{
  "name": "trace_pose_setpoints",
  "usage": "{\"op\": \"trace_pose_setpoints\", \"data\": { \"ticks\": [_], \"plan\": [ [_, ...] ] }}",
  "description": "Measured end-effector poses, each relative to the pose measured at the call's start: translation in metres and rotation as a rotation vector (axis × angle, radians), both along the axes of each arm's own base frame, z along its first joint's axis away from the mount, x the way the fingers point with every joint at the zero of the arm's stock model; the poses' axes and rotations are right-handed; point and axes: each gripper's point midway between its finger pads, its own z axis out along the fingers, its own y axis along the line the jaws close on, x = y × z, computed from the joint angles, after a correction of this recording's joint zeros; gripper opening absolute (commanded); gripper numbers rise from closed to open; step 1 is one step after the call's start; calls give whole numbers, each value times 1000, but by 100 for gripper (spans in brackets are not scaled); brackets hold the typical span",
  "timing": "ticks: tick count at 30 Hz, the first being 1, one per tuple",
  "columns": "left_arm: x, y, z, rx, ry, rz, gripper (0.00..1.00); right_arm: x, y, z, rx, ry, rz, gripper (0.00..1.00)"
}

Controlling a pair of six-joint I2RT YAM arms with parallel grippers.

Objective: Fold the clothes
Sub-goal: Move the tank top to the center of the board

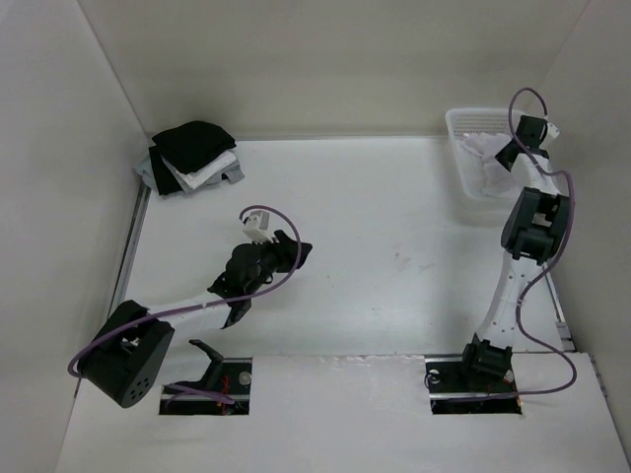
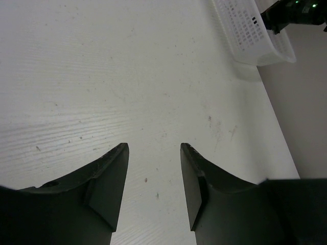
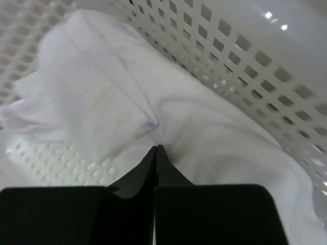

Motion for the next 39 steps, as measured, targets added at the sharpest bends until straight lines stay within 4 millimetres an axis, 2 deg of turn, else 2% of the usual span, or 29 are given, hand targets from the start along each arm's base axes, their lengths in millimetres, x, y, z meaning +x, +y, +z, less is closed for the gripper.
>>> {"op": "trace_pose_setpoints", "data": {
  "ticks": [1, 4, 7, 8, 9, 11, 13, 14, 16, 17, 18, 20, 21, 23, 24, 26, 28, 29, 30, 32, 33, 34, 35, 36, 37, 39],
  "plan": [
    [0, 0, 0, -1, 1, -1, 43, -2, 2, 11, -3, -21, 6, 0],
    [-1, -1, 0, -4, 3, -5, 43, -5, 16, 69, -29, -127, 37, 0],
    [-2, -2, 0, -11, 7, -10, 43, -13, 41, 157, -79, -288, 79, 0],
    [-2, -3, 0, -14, 10, -12, 43, -23, 60, 205, -105, -383, 107, 0],
    [-3, -3, 1, -19, 12, -14, 43, -36, 79, 240, -122, -454, 131, 0],
    [-4, -3, 5, -32, 11, -16, 43, -76, 131, 308, -139, -596, 205, 0],
    [-6, -2, 14, -47, -1, -16, 43, -117, 184, 363, -143, -718, 292, 0],
    [-7, -1, 20, -57, -11, -16, 43, -136, 206, 383, -145, -767, 336, 0],
    [-8, 1, 29, -74, -30, -12, 43, -195, 272, 439, -131, -916, 480, 0],
    [-9, 3, 35, -82, -39, -7, 43, -215, 289, 457, -125, -968, 523, 0],
    [-9, 6, 39, -89, -45, 0, 43, -245, 312, 481, -110, -1039, 588, 0],
    [-7, 15, 46, -102, -51, 32, 43, -298, 342, 517, -76, -1153, 691, 0],
    [-6, 20, 48, -105, -47, 50, 43, -319, 350, 531, -58, -1201, 728, 0],
    [-3, 34, 50, -116, -36, 105, 43, -342, 354, 547, -37, -1263, 753, 0],
    [-2, 40, 50, -118, -27, 128, 43, -346, 355, 549, -27, -1279, 755, 0],
    [-1, 52, 53, -129, -17, 170, 43, -338, 366, 533, -10, -1254, 771, 0],
    [0, 63, 55, -139, -14, 204, 43, -308, 387, 485, 22, -1153, 799, 1],
    [-1, 68, 56, -143, -12, 221, 43, -284, 404, 447, 44, -1064, 823, 1],
    [-1, 74, 55, -144, -7, 240, 43, -270, 412, 426, 55, -1017, 831, 1],
    [0, 84, 51, -137, 8, 274, 43, -228, 435, 355, 95, -859, 858, 1],
    [1, 90, 47, -128, 22, 293, 42, -201, 447, 313, 119, -768, 866, 1],
    [1, 94, 43, -122, 34, 305, 42, -168, 460, 255, 145, -652, 867, 1],
    [1, 98, 38, -112, 51, 320, 42, -152, 464, 214, 160, -566, 860, 1],
    [0, 101, 30, -98, 77, 331, 42, -131, 463, 151, 186, -431, 840, 6],
    [-1, 102, 26, -91, 88, 335, 42, -119, 460, 118, 204, -360, 820, 15],
    [-5, 103, 15, -68, 125, 336, 42, -96, 445, 67, 237, -254, 759, 31]
  ]
}}
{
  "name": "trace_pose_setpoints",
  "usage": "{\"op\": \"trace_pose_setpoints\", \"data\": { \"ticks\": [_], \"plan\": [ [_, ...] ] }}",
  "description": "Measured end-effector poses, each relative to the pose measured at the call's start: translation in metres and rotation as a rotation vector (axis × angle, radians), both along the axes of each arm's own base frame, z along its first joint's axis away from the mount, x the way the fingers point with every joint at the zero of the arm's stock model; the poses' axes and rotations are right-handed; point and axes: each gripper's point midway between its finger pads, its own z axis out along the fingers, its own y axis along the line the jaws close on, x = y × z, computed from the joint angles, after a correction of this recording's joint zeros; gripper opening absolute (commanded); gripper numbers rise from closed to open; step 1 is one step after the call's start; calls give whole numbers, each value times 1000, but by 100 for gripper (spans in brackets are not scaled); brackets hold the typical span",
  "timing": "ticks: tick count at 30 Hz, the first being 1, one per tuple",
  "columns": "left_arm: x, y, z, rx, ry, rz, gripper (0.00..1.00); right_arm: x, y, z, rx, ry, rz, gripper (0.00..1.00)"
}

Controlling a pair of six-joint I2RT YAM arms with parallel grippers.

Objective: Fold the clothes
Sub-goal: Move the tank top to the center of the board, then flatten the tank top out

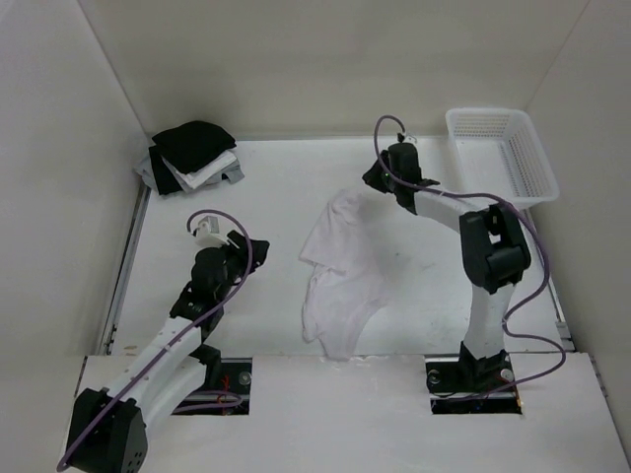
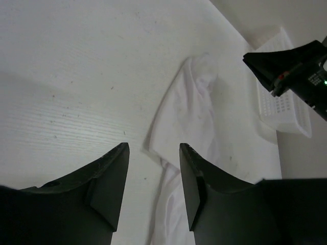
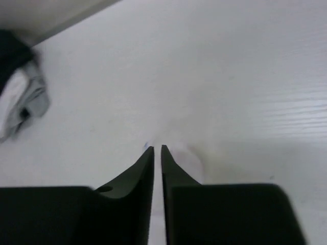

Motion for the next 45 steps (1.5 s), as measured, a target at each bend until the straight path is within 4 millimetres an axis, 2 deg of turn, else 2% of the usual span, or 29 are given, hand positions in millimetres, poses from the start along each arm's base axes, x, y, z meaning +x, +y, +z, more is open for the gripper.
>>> {"op": "trace_pose_setpoints", "data": {
  "ticks": [1, 2, 3, 4, 5, 7, 8, 9, 11, 14, 16, 18, 20, 23, 25, 28, 31, 35, 45],
  "plan": [
    [-1, -1, -2, 6, 5, -3, 41, 9, -12, -13, 5, 39, -33, 35],
    [-3, -5, -5, 18, 15, -17, 41, 14, -20, -17, 7, 54, -52, 38],
    [-7, -10, -10, 33, 27, -40, 40, 18, -38, -11, 13, 57, -92, 40],
    [-10, -16, -14, 48, 40, -63, 40, 19, -43, -7, 15, 51, -100, 40],
    [-14, -22, -21, 70, 57, -86, 38, 17, -51, 6, 17, 29, -114, 36],
    [-28, -39, -38, 131, 104, -163, 33, -10, -55, 33, 9, -22, -107, 16],
    [-37, -48, -46, 159, 129, -206, 31, -38, -50, 45, 7, -45, -82, 6],
    [-47, -55, -55, 191, 155, -249, 29, -66, -40, 54, 8, -67, -50, 0],
    [-68, -67, -68, 244, 195, -328, 29, -130, -8, 63, 26, -100, 58, 0],
    [-93, -78, -79, 304, 224, -408, 32, -227, 35, 37, 31, -48, 256, 6],
    [-106, -84, -81, 330, 220, -450, 36, -283, 39, 5, 7, 38, 338, 13],
    [-118, -93, -77, 337, 194, -498, 39, -332, 33, -20, -10, 118, 397, 23],
    [-131, -103, -73, 341, 169, -553, 42, -378, 29, -28, 16, 173, 468, 36],
    [-146, -114, -73, 362, 153, -618, 44, -412, 32, -22, 90, 202, 522, 45],
    [-152, -118, -75, 388, 149, -643, 44, -426, 34, -26, 120, 235, 539, 46],
    [-158, -121, -85, 450, 161, -669, 44, -441, 33, -50, 90, 313, 539, 49],
    [-164, -123, -93, 497, 167, -695, 44, -449, 32, -75, 22, 384, 526, 51],
    [-172, -127, -96, 539, 154, -724, 41, -450, 35, -90, -15, 415, 519, 53],
    [-179, -128, -114, 633, 177, -767, 38, -452, 53, -104, -8, 442, 537, 54]
  ]
}}
